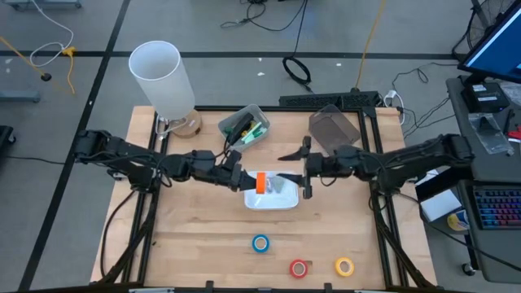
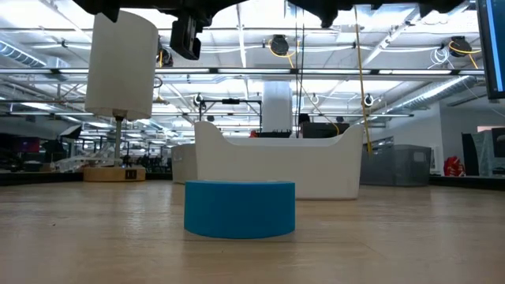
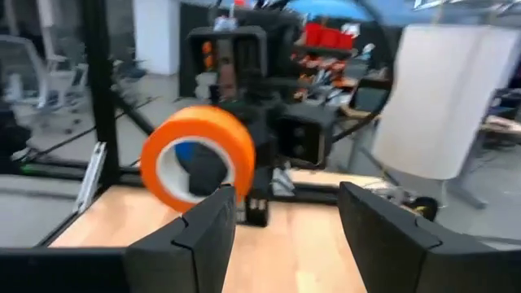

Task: Pick and place Stapler, Stapler remover, tape
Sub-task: Put the orange tape into the black bin

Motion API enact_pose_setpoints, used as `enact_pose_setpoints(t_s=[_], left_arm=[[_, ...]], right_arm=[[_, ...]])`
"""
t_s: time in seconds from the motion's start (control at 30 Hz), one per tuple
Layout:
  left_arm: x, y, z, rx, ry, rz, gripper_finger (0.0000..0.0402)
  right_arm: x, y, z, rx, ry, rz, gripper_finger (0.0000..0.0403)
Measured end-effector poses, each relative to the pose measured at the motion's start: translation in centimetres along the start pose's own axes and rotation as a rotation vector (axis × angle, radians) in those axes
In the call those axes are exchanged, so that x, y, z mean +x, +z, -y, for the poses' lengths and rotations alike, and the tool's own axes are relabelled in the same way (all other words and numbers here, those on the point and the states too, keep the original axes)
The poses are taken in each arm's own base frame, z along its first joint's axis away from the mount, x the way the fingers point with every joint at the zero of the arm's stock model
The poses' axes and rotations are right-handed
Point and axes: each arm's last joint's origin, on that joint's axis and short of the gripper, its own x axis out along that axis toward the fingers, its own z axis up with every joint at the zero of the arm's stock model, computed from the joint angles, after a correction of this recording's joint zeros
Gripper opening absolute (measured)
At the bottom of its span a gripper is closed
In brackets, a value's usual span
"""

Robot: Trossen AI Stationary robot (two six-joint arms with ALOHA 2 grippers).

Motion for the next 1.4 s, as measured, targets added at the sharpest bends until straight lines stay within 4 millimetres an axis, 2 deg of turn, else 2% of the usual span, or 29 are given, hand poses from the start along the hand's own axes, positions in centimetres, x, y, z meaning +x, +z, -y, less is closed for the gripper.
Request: enact_pose_setpoints(t_s=[0.17,0.73,0.9,1.1,1.4], left_arm=[[0.0,0.1,0.0,-0.011,0.002,0.01,0.0042],[0.0,0.3,0.0,-0.045,0.005,0.032,0.0042],[0.0,0.2,0.0,-0.049,0.004,0.029,0.0042],[-0.1,0.3,0.0,-0.049,-0.001,0.031,0.0042],[0.0,0.2,0.0,-0.036,0.005,0.03,0.0042]], right_arm=[[1.1,0.4,-0.3,0.003,0.079,-0.016,0.0209],[4.4,1.4,-0.4,-0.082,0.106,-0.058,0.0212],[5.0,1.8,-0.4,-0.115,0.106,-0.052,0.0201],[5.1,1.8,-0.4,-0.133,0.105,-0.048,0.0154],[5.1,1.8,-0.4,-0.179,0.121,-0.046,0.003]])
